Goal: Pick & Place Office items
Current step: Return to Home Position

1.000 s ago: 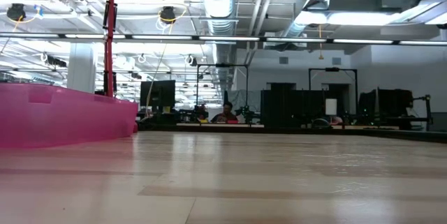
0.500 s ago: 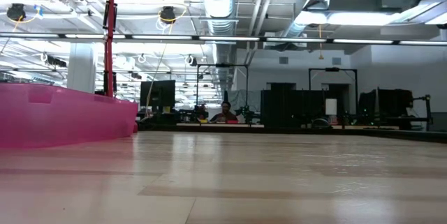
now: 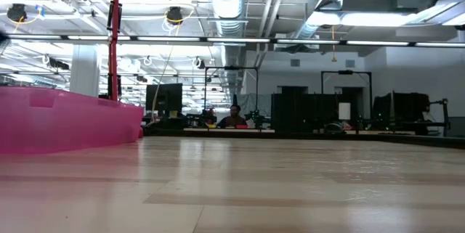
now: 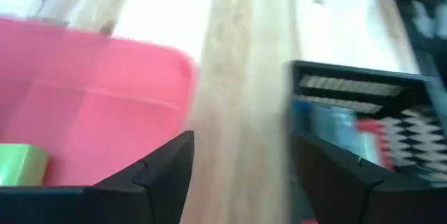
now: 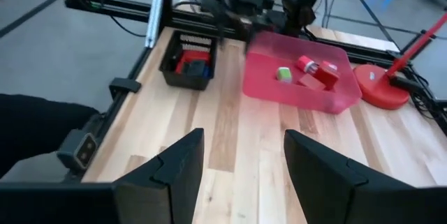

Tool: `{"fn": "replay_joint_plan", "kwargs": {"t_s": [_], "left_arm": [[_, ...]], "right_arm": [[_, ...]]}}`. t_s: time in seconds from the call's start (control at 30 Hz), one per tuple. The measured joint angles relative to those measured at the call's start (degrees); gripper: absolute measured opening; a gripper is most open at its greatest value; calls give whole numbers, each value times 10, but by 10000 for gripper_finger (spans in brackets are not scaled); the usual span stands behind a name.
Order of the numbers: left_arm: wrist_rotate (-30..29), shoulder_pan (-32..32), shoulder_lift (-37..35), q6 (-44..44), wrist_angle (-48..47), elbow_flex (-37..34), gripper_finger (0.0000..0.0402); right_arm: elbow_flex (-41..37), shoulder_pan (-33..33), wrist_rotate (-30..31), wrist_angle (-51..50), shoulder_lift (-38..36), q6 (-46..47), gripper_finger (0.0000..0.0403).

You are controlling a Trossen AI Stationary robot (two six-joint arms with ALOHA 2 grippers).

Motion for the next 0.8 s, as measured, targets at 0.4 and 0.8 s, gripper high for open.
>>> {"fn": "replay_joint_plan", "kwargs": {"t_s": [0.4, 0.8], "left_arm": [[345, 397, -46, 557, 738, -244, 176], [530, 571, -389, 572, 437, -300, 141]], "right_arm": [[0, 33, 31, 19, -4, 2, 191], [0, 76, 85, 14, 2, 36, 191]]}}
